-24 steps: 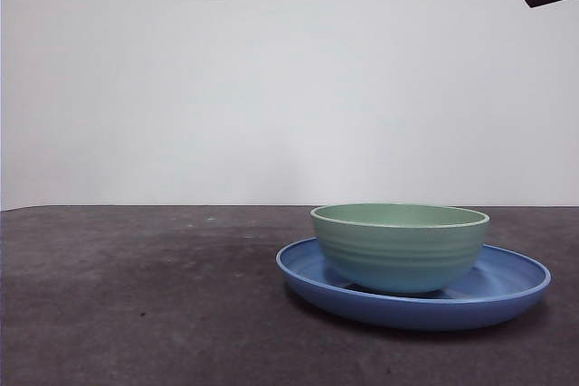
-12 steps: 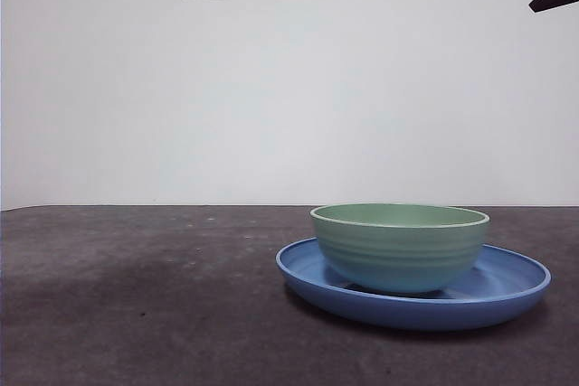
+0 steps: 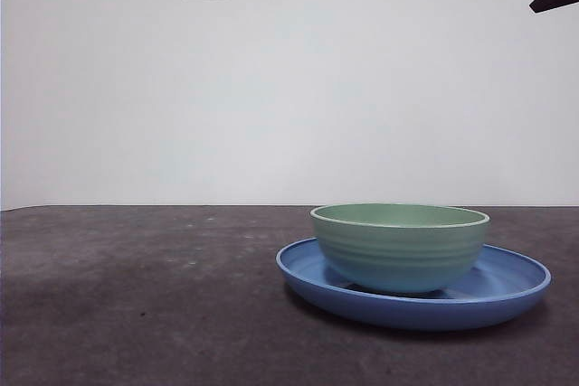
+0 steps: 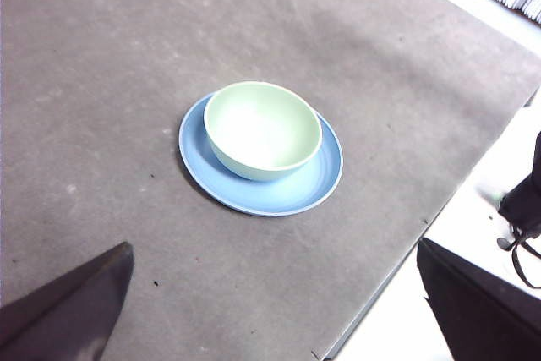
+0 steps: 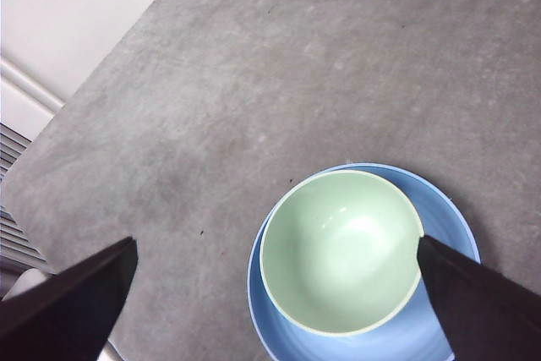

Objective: Place the green bowl on the blue plate

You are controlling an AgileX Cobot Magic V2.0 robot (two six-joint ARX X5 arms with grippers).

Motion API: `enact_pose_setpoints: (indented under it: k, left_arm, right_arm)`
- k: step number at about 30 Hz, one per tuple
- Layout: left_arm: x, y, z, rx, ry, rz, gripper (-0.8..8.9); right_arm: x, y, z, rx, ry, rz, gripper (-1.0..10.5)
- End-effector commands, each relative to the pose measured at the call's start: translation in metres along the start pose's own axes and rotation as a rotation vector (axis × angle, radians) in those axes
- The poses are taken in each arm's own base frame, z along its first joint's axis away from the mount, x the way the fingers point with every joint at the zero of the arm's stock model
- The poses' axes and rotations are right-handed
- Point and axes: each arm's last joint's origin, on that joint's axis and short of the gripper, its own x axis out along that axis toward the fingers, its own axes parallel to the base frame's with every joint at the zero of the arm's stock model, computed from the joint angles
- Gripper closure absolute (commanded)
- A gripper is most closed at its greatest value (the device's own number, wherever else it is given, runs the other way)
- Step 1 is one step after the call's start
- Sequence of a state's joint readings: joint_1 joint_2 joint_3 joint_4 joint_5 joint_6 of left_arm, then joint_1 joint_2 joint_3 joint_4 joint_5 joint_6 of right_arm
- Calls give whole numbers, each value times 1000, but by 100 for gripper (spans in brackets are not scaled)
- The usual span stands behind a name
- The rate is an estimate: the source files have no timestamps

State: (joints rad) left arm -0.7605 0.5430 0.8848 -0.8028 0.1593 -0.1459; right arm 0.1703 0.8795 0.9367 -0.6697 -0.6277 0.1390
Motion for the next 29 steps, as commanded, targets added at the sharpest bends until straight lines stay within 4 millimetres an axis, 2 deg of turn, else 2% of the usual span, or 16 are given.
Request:
enact_pose_setpoints:
  k: [1, 7, 11, 16, 21, 29]
  left_arm:
    - [-1, -1, 3, 0, -13, -11, 185]
    - [-1, -1, 3, 2, -18, -11, 185]
    - [-1, -1, 3, 2, -18, -11, 185]
    - [-1, -1, 3, 1, -18, -11, 185]
    - [-1, -1, 3, 1, -18, -11, 185]
    - [-1, -1, 3, 1, -18, -11, 185]
  right_arm:
    - [-1, 2, 3, 14, 5, 0, 271]
    - [8, -12, -8, 133, 146, -152, 271]
    - [22, -32, -12, 188, 259, -182, 271]
    - [43, -58, -11, 206, 318, -204, 274]
    - [64, -84, -12, 221, 365, -215, 411]
    - [94, -119, -18, 279, 406, -205, 477]
